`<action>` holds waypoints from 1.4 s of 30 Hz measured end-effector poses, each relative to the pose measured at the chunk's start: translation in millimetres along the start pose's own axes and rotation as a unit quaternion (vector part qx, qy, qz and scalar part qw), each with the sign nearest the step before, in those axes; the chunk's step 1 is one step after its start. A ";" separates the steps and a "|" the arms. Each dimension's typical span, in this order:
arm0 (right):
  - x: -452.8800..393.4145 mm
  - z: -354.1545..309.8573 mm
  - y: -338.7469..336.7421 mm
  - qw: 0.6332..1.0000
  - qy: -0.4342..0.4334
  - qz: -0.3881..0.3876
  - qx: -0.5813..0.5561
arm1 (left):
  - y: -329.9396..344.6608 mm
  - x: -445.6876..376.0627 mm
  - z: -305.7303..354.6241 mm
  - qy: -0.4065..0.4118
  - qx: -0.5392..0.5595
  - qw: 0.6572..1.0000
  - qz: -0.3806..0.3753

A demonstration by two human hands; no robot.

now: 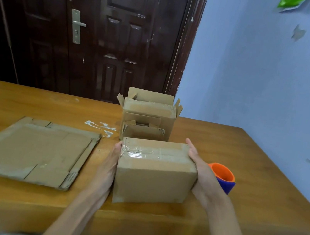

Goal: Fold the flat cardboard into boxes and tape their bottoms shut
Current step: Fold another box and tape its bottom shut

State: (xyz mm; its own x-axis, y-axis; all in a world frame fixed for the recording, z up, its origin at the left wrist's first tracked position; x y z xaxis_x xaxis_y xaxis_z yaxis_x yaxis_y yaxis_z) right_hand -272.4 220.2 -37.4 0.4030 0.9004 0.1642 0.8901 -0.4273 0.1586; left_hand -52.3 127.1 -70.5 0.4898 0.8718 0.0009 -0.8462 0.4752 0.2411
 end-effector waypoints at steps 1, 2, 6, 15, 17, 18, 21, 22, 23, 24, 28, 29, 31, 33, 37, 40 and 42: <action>-0.7 -2.8 -6.1 0.998 0.019 0.023 0.051 | -0.7 4.7 0.5 0.031 -0.020 0.999 -0.006; 0.4 -9.6 -11.1 0.992 0.032 0.059 0.110 | -0.1 11.9 5.5 0.050 -0.036 0.998 0.002; -1.2 -31.2 -19.2 0.924 -0.023 0.173 0.339 | -8.3 25.9 7.5 0.130 -0.073 0.987 0.052; -28.1 -30.0 34.5 0.927 -0.136 0.056 0.345 | -26.3 62.2 3.8 0.197 -0.168 0.963 0.078; -38.3 -27.9 45.7 0.914 -0.143 0.026 0.379 | -19.9 66.2 3.4 0.202 -0.198 0.955 0.086; -41.9 -28.1 49.9 0.921 -0.144 0.010 0.363 | -16.6 66.5 3.8 0.205 -0.208 0.952 0.091; -54.4 -28.4 50.9 0.941 -0.133 -0.020 0.311 | -9.9 59.5 3.5 0.210 -0.255 0.938 0.105; -59.6 -28.6 50.1 0.943 -0.126 -0.027 0.306 | -9.1 55.5 3.4 0.206 -0.274 0.933 0.108; -64.1 -29.8 50.7 0.944 -0.122 -0.034 0.303 | -8.3 51.1 4.1 0.207 -0.299 0.925 0.110; -68.4 -31.4 51.1 0.944 -0.120 -0.036 0.305 | -6.7 46.3 5.4 0.208 -0.323 0.917 0.106; -85.8 -35.3 49.3 0.942 -0.126 -0.029 0.308 | -4.2 29.9 8.3 0.212 -0.367 0.901 0.093; -87.7 -35.8 49.2 0.943 -0.127 -0.029 0.307 | -5.1 28.0 9.5 0.215 -0.364 0.902 0.090; -89.2 -35.7 48.5 0.942 -0.128 -0.026 0.309 | -5.1 26.6 12.2 0.226 -0.354 0.904 0.077; -87.2 -35.3 49.2 0.938 -0.134 -0.020 0.319 | -4.1 28.5 15.5 0.240 -0.344 0.906 0.060; -69.4 -50.2 35.7 0.933 -0.182 0.034 0.310 | -7.7 26.6 17.0 0.257 -0.382 0.887 0.041; -44.9 -66.4 -0.5 0.888 -0.222 0.084 0.395 | -8.3 23.6 22.5 0.269 -0.408 0.872 0.030; -31.9 -64.5 -32.3 0.815 -0.233 0.121 0.516 | -3.3 22.5 29.8 0.279 -0.426 0.861 0.011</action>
State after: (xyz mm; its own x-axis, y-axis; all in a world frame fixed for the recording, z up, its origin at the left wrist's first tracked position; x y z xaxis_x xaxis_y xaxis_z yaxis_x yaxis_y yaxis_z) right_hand -327.8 200.0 15.1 0.4156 0.8367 -0.3567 0.3804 -0.5161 -0.7674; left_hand -32.2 141.6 -42.3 0.4953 0.6908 -0.5268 -0.8174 0.1652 -0.5518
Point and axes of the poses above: each hand's wrist, its own x-axis away from the middle knuckle, its own y-axis out of the palm, z = x × y, the point moved 6 cm from there along -x, towards the middle knuckle, and after that the axes turned 2 degrees about -x, right-handed, at the moved point
